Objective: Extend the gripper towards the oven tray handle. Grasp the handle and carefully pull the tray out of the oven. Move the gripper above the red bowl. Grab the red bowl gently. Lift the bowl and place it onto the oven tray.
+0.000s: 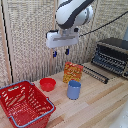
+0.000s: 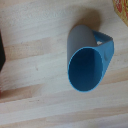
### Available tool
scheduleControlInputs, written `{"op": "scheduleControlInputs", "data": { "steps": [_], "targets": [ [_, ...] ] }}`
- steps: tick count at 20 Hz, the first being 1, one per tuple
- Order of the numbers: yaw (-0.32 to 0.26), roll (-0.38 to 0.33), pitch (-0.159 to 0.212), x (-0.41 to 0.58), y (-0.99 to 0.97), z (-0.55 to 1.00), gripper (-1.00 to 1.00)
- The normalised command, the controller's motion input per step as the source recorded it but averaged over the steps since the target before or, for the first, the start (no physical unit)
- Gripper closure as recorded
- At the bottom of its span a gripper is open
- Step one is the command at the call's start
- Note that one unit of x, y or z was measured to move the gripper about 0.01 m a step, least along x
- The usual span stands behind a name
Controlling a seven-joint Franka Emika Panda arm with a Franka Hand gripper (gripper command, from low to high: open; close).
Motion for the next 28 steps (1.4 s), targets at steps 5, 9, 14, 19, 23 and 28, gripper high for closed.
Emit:
{"op": "scheduleControlInputs", "data": {
  "steps": [5,9,14,19,23,28],
  "targets": [
    [0.089,-0.274,0.01,-0.055,-0.1,0.01,-1.0],
    [0.127,-0.319,0.0,-0.084,-0.25,0.03,-1.0],
    [0.141,-0.322,0.0,-0.113,-0.27,0.0,-1.0],
    [0.137,-0.292,0.0,-0.002,-0.36,-0.03,-1.0],
    [0.126,-0.301,0.0,-0.005,-0.38,-0.02,-1.0],
    [0.115,-0.313,0.0,-0.027,-0.4,-0.01,-1.0]
  ]
}}
